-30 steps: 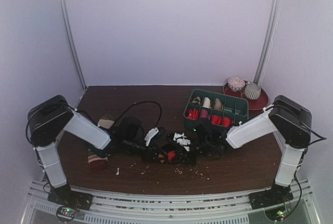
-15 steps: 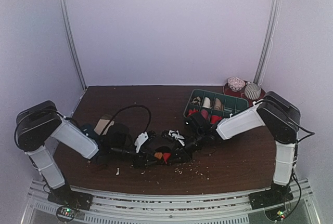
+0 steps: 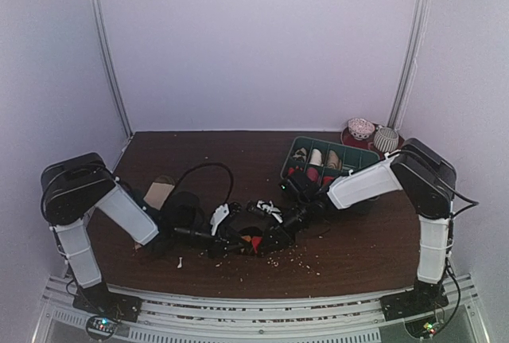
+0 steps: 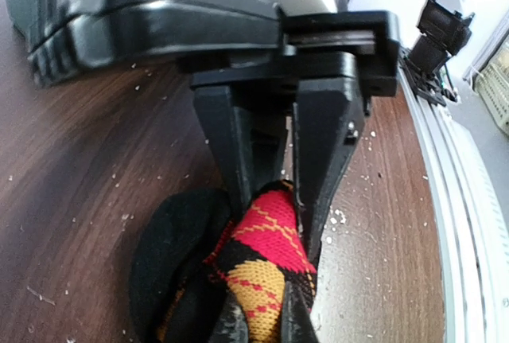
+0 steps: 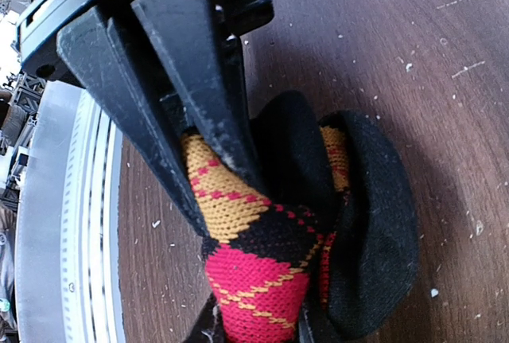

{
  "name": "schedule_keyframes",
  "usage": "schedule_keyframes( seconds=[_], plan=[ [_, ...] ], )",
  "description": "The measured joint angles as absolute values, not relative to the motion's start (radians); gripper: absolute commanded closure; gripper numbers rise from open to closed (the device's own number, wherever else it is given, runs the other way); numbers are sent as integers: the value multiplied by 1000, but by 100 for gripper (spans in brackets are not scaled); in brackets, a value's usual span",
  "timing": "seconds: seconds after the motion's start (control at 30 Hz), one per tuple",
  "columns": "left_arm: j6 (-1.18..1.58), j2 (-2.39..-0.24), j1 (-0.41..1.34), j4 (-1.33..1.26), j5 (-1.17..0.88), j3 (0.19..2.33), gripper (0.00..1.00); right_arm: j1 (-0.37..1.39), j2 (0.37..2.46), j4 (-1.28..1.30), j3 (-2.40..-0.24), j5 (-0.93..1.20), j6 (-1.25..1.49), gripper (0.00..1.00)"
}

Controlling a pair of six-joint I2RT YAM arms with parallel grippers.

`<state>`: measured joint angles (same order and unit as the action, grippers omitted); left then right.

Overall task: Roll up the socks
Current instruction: Roll a pair of socks at the center of the board.

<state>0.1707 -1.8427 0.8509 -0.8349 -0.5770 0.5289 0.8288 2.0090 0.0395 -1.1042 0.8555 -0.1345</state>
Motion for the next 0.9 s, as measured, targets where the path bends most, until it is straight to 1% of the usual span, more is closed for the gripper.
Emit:
schedule_keyframes(
  seconds=[0.2, 0.23, 0.27, 0.33, 0.43, 0.7, 0.8, 0.9],
  plan=[
    [206, -1851, 845, -801, -595, 550, 100, 826, 2013, 66, -1124, 855, -127, 70],
    [210, -1851, 844, -796, -594, 553, 100, 827, 2014, 70, -1127, 852, -125, 59],
    [224, -1851, 843, -776, -591, 560, 100, 827, 2013, 73, -1129, 845, -123, 51],
    [255, -1850, 844, -728, -589, 579, 100, 829, 2004, 71, -1126, 825, -116, 47],
    [302, -1850, 846, -686, -584, 599, 100, 843, 1958, 41, -1096, 730, -114, 45],
    [366, -1854, 843, -653, -591, 607, 100, 877, 1758, -123, -915, 485, -189, 42],
    [377, -1864, 838, -653, -609, 611, 100, 922, 1690, -181, -866, 412, -260, 42],
    [387, -1875, 830, -654, -631, 616, 100, 974, 1684, -212, -857, 372, -313, 42]
  ],
)
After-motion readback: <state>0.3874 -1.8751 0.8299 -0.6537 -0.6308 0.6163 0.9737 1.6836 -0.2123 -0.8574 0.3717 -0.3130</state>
